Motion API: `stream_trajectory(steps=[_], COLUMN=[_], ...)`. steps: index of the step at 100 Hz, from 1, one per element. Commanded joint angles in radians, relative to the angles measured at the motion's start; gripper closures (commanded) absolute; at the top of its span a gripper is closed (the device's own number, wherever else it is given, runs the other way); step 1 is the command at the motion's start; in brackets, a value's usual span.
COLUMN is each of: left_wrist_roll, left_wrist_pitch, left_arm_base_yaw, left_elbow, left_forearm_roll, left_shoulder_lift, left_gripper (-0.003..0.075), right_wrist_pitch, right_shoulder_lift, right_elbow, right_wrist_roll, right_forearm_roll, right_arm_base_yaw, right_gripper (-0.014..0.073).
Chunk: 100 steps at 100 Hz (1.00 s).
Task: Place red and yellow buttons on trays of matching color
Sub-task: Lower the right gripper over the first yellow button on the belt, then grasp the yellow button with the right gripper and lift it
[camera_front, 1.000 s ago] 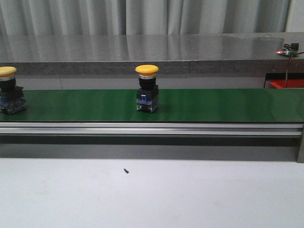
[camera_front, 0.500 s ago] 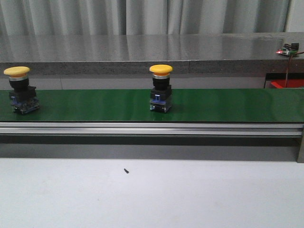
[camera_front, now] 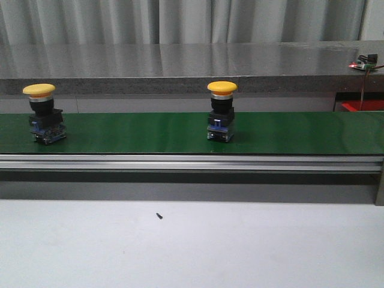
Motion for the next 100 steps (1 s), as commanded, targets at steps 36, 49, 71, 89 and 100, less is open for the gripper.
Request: stream_trajectory(steps=[36, 49, 71, 89, 100], left_wrist_roll=[0.000, 0.000, 0.000, 0.000, 0.000], left_wrist_pitch=[-0.060, -0.060, -0.060, -0.060, -0.060], left_arm_base_yaw=[-0.006, -0.006, -0.006, -0.006, -0.006], left_elbow=[-0.025, -0.025, -0.025, -0.025, -0.025], left_forearm_roll=[-0.012, -0.012, -0.012, -0.012, -0.012], left_shoulder_lift=[0.011, 0.011, 0.011, 0.011, 0.011], left_gripper=[0.0740, 0.0740, 0.0740, 0.0740, 0.0740], right_wrist_pitch=[0.069, 0.107, 0.143, 0.216, 0.249], right_shoulder_lift=[0.210, 0.267, 0.361, 0.446, 0.493], right_elbow=[-0.305, -0.399, -0.505, -0.576, -0.604], right_wrist_roll=[0.217, 0.396, 0.532, 0.536, 0.536], right_forearm_roll=[-0.002, -0.066, -0.060, -0.060, -0.060], right_arm_base_yaw=[0.149, 0.176, 0.203, 0.204, 0.204], right_gripper=[-0.0053, -0.0053, -0.0053, -0.0053, -0.0053])
